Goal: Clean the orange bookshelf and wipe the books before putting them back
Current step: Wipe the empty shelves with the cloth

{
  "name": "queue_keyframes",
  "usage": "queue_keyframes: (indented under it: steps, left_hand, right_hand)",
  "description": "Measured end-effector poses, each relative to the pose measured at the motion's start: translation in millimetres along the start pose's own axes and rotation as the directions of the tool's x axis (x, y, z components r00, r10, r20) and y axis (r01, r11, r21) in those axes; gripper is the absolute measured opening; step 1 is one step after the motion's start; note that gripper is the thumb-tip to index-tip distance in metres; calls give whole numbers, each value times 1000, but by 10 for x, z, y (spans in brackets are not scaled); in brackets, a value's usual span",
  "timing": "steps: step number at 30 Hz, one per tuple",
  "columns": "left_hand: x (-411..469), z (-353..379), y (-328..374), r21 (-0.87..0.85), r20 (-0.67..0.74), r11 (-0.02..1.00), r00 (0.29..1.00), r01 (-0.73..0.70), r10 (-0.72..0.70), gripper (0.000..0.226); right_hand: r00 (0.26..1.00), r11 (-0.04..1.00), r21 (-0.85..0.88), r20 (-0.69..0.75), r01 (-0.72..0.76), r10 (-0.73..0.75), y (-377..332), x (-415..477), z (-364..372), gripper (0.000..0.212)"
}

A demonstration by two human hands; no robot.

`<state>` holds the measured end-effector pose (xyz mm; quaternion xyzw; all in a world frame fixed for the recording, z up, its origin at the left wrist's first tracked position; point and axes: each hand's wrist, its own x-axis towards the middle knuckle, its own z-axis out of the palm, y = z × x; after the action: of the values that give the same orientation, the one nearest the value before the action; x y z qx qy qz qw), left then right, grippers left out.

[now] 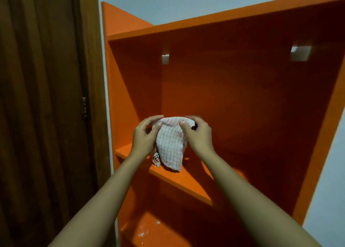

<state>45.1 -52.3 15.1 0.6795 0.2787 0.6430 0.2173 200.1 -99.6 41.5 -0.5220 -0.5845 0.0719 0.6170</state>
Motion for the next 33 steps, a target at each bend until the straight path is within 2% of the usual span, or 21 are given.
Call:
queue_keyframes:
  steps: [3,6,11,15,19,22,24,28,33]
  left_hand:
    - [185,5,-143,-82,23,997,1000,3,-1,16]
    - [295,-44,-300,-143,81,989,996,-21,33,18]
    - [471,-354,-464,-274,237,960,963,-58,125,18]
    - [501,-568,-411,-400,340,916,925,-24,172,20]
    - [404,-667,-244,-494,399,869,894,23,203,20]
    - [254,-649,-125,-552,449,830,868,83,212,26]
    - [143,-598,-67,-564,492,819,840,105,231,28]
    - [-100,-426,32,-560,591,811,769,173,244,29]
    - [-441,-46,259,-482,665,865,701,140,257,17]
  right_hand:
    - [999,975,-222,39,15,-7,32,58,12,31]
    - [1000,927,-376,23,7,2,21,75,27,19]
    - [994,833,-548,-108,-76,20,-188,-46,284,19]
    - [964,838,-530,-266,-127,-22,-515,-302,445,11]
    - [939,802,-579,-337,-146,-73,-865,-644,468,14]
    - [919,795,-575,-390,-192,-60,-1053,-887,401,8]
    - [903,803,-552,-428,-225,-41,-1122,-1029,318,6]
    - [858,770,-550,-514,-322,-8,-1162,-1269,118,19]
    - [732,713,-551,-677,-435,-76,-957,-1452,-204,20]
